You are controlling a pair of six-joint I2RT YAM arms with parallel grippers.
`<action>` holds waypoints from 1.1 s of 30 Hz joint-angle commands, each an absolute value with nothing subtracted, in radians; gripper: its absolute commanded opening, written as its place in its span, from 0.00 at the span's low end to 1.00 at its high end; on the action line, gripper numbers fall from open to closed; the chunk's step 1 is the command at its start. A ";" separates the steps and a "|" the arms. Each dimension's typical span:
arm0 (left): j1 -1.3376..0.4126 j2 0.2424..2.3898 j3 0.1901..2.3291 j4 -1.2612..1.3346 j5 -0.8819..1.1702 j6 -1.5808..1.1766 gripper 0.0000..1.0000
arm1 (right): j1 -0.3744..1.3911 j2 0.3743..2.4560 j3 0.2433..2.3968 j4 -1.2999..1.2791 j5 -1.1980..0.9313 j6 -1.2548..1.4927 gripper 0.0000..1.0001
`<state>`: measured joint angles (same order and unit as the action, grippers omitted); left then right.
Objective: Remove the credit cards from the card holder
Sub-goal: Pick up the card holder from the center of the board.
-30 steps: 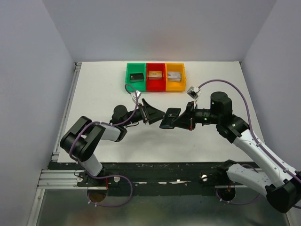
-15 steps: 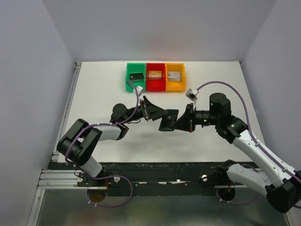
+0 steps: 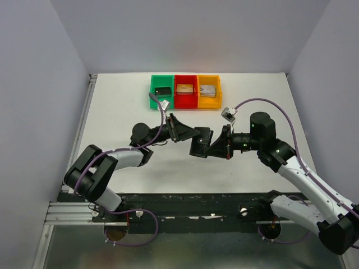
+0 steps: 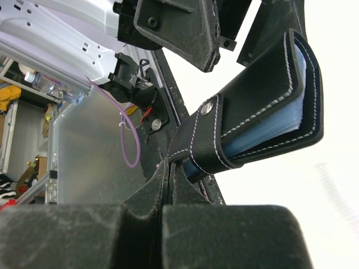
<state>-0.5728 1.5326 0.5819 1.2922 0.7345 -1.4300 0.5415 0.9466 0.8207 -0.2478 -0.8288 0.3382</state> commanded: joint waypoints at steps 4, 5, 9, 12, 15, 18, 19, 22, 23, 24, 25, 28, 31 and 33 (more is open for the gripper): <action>-0.578 1.477 0.607 1.588 0.781 -1.419 0.63 | 0.540 0.933 0.808 -0.218 -0.819 0.316 0.00; -0.578 1.473 0.609 1.580 0.782 -1.416 0.62 | 0.538 0.933 0.808 -0.219 -0.818 0.316 0.00; -0.575 1.450 0.618 1.542 0.793 -1.398 0.53 | 0.541 0.933 0.808 -0.221 -0.816 0.313 0.00; -0.572 1.428 0.620 1.508 0.801 -1.378 0.50 | 0.540 0.931 0.810 -0.222 -0.808 0.311 0.00; -0.572 1.407 0.623 1.471 0.810 -1.355 0.47 | 0.540 0.931 0.808 -0.224 -0.807 0.311 0.00; -0.572 1.388 0.621 1.437 0.818 -1.330 0.45 | 0.540 0.934 0.811 -0.222 -0.807 0.313 0.00; -0.572 1.382 0.620 1.427 0.821 -1.324 0.48 | 0.540 0.936 0.813 -0.222 -0.807 0.314 0.00; -0.572 1.371 0.615 1.416 0.827 -1.315 0.57 | 0.540 0.939 0.816 -0.222 -0.810 0.314 0.00; -0.572 1.371 0.615 1.413 0.828 -1.313 0.58 | 0.538 0.939 0.819 -0.222 -0.810 0.314 0.00; -0.569 1.368 0.614 1.411 0.830 -1.310 0.58 | 0.540 0.940 0.818 -0.222 -0.810 0.316 0.01; -0.569 1.364 0.611 1.411 0.831 -1.312 0.58 | 0.540 0.942 0.818 -0.221 -0.808 0.316 0.00; -0.566 1.359 0.604 1.408 0.834 -1.312 0.58 | 0.540 0.946 0.819 -0.221 -0.808 0.319 0.00; -0.565 1.355 0.598 1.411 0.836 -1.310 0.57 | 0.540 0.951 0.818 -0.219 -0.805 0.321 0.01; -0.563 1.351 0.594 1.413 0.835 -1.310 0.55 | 0.540 0.954 0.815 -0.218 -0.804 0.321 0.00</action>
